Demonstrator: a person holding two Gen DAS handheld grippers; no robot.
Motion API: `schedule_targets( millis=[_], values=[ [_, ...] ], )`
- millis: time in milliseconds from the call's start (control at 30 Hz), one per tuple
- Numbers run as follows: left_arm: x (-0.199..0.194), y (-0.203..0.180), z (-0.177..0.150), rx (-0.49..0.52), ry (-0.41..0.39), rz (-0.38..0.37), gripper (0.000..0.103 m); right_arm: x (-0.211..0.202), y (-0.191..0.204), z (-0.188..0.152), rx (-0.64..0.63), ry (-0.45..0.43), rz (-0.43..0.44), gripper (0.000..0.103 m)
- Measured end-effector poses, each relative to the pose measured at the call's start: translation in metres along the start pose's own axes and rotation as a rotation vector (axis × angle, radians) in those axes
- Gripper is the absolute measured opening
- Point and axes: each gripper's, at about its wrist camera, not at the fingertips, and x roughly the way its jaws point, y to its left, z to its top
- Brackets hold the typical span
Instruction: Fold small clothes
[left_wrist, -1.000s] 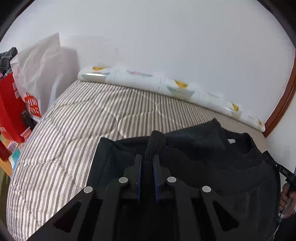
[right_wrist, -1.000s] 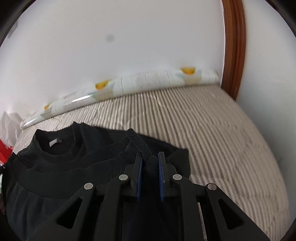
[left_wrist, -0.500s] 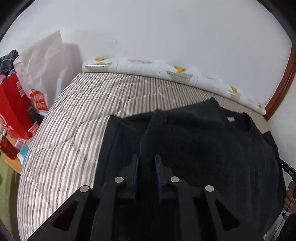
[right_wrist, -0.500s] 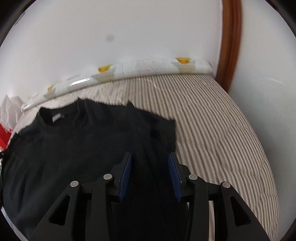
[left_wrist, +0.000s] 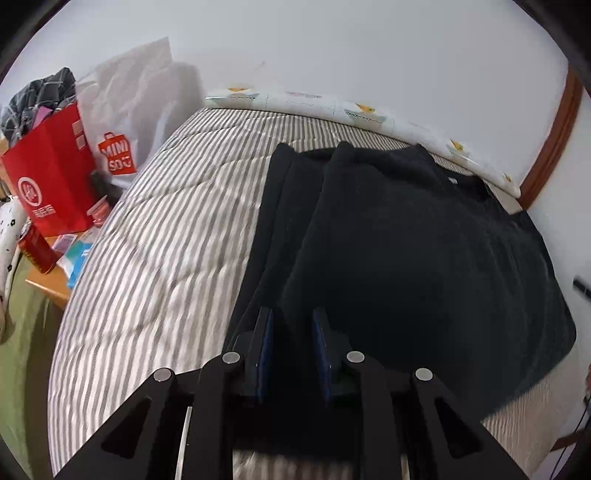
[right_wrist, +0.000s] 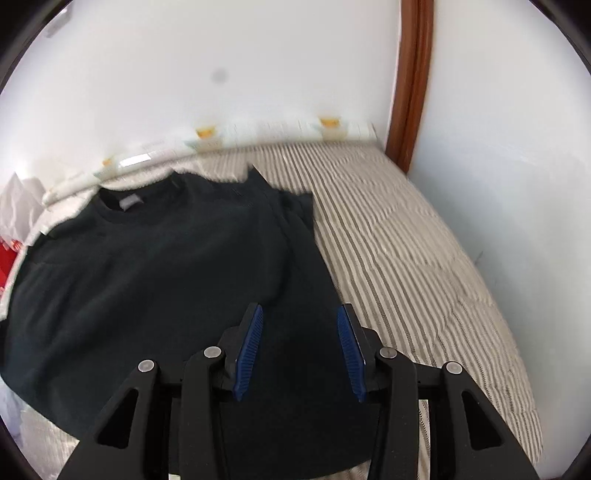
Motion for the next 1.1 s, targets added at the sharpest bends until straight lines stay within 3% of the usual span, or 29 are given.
schedule_targets(
  millis=[200, 300, 400, 600, 933, 1100],
  values=[
    [-0.029, 0.014, -0.030, -0.002, -0.049, -0.017, 0.022, -0.019, 0.086, 0.001, -0.110, -0.030, 0.129, 0.049],
    [-0.040, 0.025, -0.045, -0.012, -0.060, -0.047, 0.022, -0.013, 0.139, -0.013, -0.174, 0.014, 0.202, 0.049],
    [-0.048, 0.039, -0.061, -0.035, -0.047, -0.056, 0.030, -0.011, 0.197, -0.036, -0.264, 0.053, 0.261, 0.049],
    [-0.059, 0.072, -0.085, -0.074, -0.025, -0.054, 0.030, -0.039, 0.292, -0.077, -0.450, 0.034, 0.349, 0.049],
    [-0.067, 0.099, -0.094, -0.112, -0.076, -0.137, 0.051, -0.076, 0.372, -0.124, -0.641, 0.042, 0.434, 0.053],
    [-0.064, 0.102, -0.098, -0.112, -0.081, -0.155, 0.050, -0.073, 0.394, -0.138, -0.703, 0.045, 0.417, 0.053]
  ],
)
